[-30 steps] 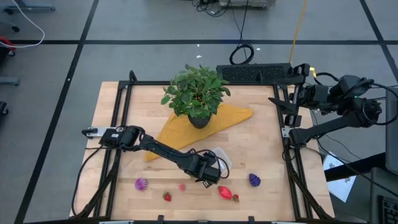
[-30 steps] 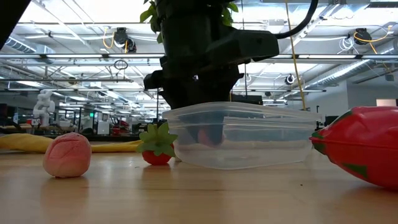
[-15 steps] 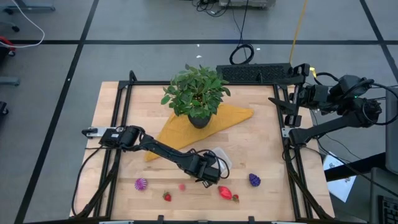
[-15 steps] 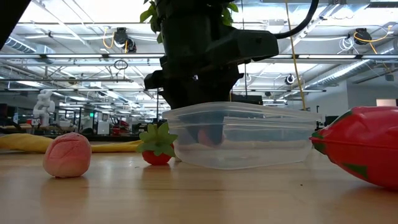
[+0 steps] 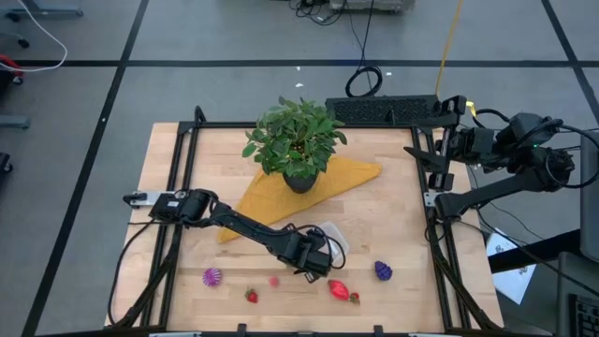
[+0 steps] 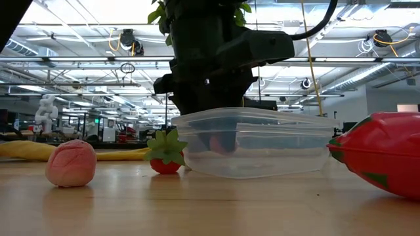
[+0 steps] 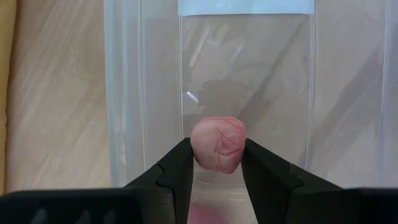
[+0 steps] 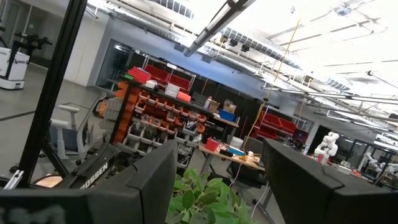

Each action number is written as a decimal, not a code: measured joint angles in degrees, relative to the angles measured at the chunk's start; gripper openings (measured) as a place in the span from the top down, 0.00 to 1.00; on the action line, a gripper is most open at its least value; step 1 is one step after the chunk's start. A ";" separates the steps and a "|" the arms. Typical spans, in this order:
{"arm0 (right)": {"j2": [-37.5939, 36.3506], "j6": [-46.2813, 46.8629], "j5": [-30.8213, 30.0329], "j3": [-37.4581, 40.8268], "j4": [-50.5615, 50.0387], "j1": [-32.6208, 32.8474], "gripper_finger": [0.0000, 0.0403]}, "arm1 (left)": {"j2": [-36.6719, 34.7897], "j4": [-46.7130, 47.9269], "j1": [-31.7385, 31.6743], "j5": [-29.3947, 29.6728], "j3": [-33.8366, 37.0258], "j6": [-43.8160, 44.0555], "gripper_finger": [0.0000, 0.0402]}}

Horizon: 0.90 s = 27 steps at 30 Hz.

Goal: Pick and placing Produce into tupperware
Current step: Put the top lychee into the transparent bin, then put the lychee into the transparent bin

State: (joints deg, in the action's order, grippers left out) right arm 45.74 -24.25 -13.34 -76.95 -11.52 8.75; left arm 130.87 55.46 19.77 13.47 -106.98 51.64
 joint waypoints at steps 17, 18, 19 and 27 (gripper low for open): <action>0.00 0.00 0.01 0.00 0.00 0.00 0.43 | 0.00 -3.08 0.02 -0.04 0.00 -0.95 0.47; 0.00 0.00 -0.01 0.00 -0.01 -0.01 0.43 | 0.00 -3.37 0.02 -0.04 0.00 -1.29 0.46; 0.00 0.00 0.01 0.00 -0.01 0.01 0.43 | 0.00 -3.43 0.02 -0.04 0.00 -1.54 0.45; -0.02 0.00 -0.01 0.00 -0.01 -0.01 0.43 | -0.97 -3.29 0.02 0.13 0.00 -1.83 0.40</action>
State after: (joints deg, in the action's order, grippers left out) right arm 45.71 -24.25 -13.34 -76.95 -11.53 8.73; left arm 129.90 52.17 19.79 13.60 -106.98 49.80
